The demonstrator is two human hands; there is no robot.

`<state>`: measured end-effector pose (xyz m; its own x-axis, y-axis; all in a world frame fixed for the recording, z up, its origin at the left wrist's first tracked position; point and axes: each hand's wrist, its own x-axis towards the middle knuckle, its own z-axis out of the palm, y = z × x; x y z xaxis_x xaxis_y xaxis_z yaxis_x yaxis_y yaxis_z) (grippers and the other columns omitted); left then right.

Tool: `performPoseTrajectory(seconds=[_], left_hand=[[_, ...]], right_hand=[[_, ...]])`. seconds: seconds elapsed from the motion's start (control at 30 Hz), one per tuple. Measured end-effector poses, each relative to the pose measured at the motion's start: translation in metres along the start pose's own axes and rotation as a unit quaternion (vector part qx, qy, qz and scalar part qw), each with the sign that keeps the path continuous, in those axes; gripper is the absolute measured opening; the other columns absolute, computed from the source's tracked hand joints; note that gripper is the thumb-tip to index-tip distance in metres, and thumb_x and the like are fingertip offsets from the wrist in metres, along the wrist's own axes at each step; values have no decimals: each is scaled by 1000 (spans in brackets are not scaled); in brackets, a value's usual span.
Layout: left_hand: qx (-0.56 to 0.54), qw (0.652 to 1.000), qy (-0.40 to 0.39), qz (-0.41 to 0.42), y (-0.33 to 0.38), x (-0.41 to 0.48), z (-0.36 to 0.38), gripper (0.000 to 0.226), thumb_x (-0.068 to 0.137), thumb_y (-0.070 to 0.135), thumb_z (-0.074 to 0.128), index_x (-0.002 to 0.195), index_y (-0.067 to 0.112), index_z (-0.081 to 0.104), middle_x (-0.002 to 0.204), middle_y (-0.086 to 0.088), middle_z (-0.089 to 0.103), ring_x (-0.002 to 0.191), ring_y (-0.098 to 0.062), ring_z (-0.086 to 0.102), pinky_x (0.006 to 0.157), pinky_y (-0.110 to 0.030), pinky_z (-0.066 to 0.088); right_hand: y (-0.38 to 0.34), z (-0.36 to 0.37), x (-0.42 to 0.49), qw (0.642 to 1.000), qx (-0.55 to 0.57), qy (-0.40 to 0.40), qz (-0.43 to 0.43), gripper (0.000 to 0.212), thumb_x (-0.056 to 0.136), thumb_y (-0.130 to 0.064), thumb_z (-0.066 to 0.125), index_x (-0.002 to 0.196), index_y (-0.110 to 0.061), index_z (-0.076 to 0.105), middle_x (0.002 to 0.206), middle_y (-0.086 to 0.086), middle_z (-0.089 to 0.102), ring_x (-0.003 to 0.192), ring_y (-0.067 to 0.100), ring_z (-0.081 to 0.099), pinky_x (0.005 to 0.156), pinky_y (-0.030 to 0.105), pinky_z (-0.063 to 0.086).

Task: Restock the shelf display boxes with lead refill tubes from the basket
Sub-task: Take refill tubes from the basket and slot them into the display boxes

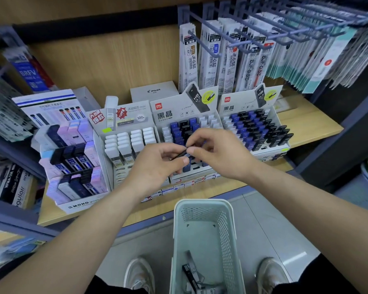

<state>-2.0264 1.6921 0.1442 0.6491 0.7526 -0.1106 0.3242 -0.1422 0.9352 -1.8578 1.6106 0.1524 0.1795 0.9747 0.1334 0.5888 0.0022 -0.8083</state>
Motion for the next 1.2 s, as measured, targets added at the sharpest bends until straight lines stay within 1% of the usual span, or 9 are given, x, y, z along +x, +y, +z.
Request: performPoseTrajectory(seconds=[0.1, 0.23, 0.33, 0.53, 0.67, 0.77, 0.93, 1.03, 1.2], left_hand=[[-4, 1000, 9, -6, 4, 0, -1, 8, 89, 21, 74, 94, 26, 75, 81, 2, 75, 60, -12, 64, 55, -18, 47], [-42, 999, 30, -17, 8, 3, -8, 10, 85, 20, 77, 95, 20, 75, 83, 1, 75, 56, -7, 58, 54, -24, 49], [-82, 995, 45, -27, 9, 5, -7, 23, 79, 8, 81, 97, 20, 73, 79, 2, 71, 66, -14, 63, 69, -35, 60], [-129, 990, 49, -25, 7, 7, -3, 38, 80, -3, 78, 112, 10, 63, 81, -1, 75, 70, -18, 67, 76, -37, 60], [-71, 997, 42, 4, 5, 5, -4, 24, 78, 1, 81, 94, 17, 71, 82, 1, 76, 77, -13, 71, 73, -29, 59], [-37, 998, 32, 25, 2, 5, -1, 24, 77, 4, 82, 86, 24, 74, 80, 6, 75, 79, -10, 70, 78, -26, 54], [7, 998, 44, 46, -3, 7, -1, 25, 78, 9, 82, 84, 31, 73, 79, 10, 74, 76, -3, 67, 78, -20, 52], [137, 984, 77, 78, -8, 8, -11, 21, 81, 16, 81, 88, 33, 71, 85, 11, 72, 75, -1, 64, 69, -8, 45], [292, 953, 57, 63, -18, 8, -27, 15, 85, 26, 76, 88, 36, 65, 92, 14, 68, 87, -7, 64, 80, -29, 51]], right_hand=[[5, -9, 0, 999, 42, 18, 18, 7, 90, -10, 72, 89, -16, 69, 81, -4, 70, 73, 15, 69, 71, 34, 59], [8, -22, -6, 995, 90, 29, 41, 12, 82, -6, 79, 82, -13, 70, 89, 2, 73, 81, 19, 70, 80, 32, 60], [7, -15, -11, 994, 92, 6, 51, 19, 76, 0, 81, 75, -14, 69, 90, 11, 74, 80, 26, 71, 79, 42, 60], [4, -1, -11, 998, 46, -26, 42, 12, 82, -11, 80, 77, -16, 71, 77, -2, 73, 73, 16, 70, 72, 29, 57], [-6, -9, -5, 995, 81, 54, 34, 7, 89, -12, 70, 92, -18, 69, 88, -3, 71, 76, 17, 67, 72, 23, 53], [-16, -7, -1, 995, 94, 40, -5, 23, 90, -11, 71, 108, -27, 69, 95, -6, 69, 78, 8, 63, 71, 12, 48], [-18, -8, 7, 998, 3, 48, -29, 16, 84, -7, 77, 97, -17, 75, 84, -18, 68, 78, -4, 63, 72, 7, 45], [-10, -24, 12, 996, -33, 80, -7, 18, 81, -11, 81, 88, -25, 72, 80, -17, 69, 74, -6, 63, 72, 8, 48], [12, -23, 16, 992, -122, 40, 14, 18, 85, -8, 76, 88, -25, 71, 80, -16, 68, 77, -2, 64, 77, 11, 51]])
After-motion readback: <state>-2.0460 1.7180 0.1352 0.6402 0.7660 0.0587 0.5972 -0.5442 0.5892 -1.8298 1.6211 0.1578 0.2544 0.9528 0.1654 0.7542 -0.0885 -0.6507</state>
